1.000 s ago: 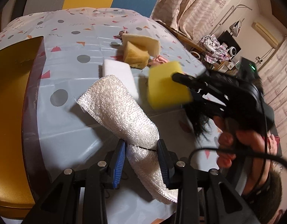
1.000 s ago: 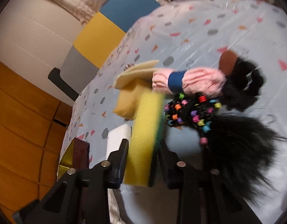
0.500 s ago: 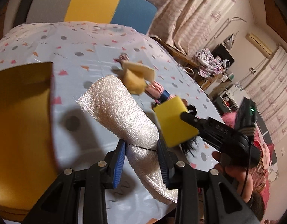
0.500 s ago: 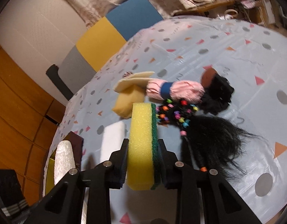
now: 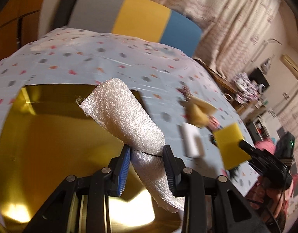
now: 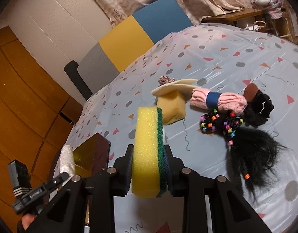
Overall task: Organize rigid objects
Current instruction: 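Lift the silver cloth with the left tool while the right tool grasps the yellow-green sponge, then carry both items to the gold tray and release them inside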
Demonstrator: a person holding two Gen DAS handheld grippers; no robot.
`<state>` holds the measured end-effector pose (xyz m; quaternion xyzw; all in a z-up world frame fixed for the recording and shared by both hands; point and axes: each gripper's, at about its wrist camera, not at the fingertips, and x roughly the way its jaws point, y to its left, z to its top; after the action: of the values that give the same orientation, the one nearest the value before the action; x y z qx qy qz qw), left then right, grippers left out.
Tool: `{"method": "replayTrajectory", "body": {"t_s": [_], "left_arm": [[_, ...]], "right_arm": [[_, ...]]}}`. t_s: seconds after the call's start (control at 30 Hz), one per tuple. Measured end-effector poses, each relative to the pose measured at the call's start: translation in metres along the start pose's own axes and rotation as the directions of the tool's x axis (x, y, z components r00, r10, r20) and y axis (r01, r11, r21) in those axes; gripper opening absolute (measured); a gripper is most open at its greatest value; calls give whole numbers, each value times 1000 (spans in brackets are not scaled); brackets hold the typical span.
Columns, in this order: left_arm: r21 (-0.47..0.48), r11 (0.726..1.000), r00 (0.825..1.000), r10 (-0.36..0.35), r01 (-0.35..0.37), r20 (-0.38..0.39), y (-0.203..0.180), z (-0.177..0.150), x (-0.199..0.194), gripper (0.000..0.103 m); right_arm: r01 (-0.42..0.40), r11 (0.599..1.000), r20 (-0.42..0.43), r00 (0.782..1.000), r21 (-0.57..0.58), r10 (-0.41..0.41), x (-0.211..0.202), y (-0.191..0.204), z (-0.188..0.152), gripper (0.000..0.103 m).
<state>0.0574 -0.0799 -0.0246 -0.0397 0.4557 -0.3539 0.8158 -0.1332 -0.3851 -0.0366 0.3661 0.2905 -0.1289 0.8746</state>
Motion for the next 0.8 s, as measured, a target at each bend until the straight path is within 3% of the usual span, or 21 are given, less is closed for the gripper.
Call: {"method": "replayTrajectory", "body": {"t_s": [0.27,0.47,0.8], "left_arm": [[-69,986,988,148,-151,-47,82,25,5,33],[-16,969,965,242,-245,-103,114,38,23,34],[-65,962,956,256,-267,-145,141,39,25,40]], "right_arm": [[-53,998,-34,998,-30,52,10,29,-4,29],[-153,988,-91,984,-29,150,26,64,-8,29],[-239,963,-157,963,-124,218,42,127,-13,29]]}}
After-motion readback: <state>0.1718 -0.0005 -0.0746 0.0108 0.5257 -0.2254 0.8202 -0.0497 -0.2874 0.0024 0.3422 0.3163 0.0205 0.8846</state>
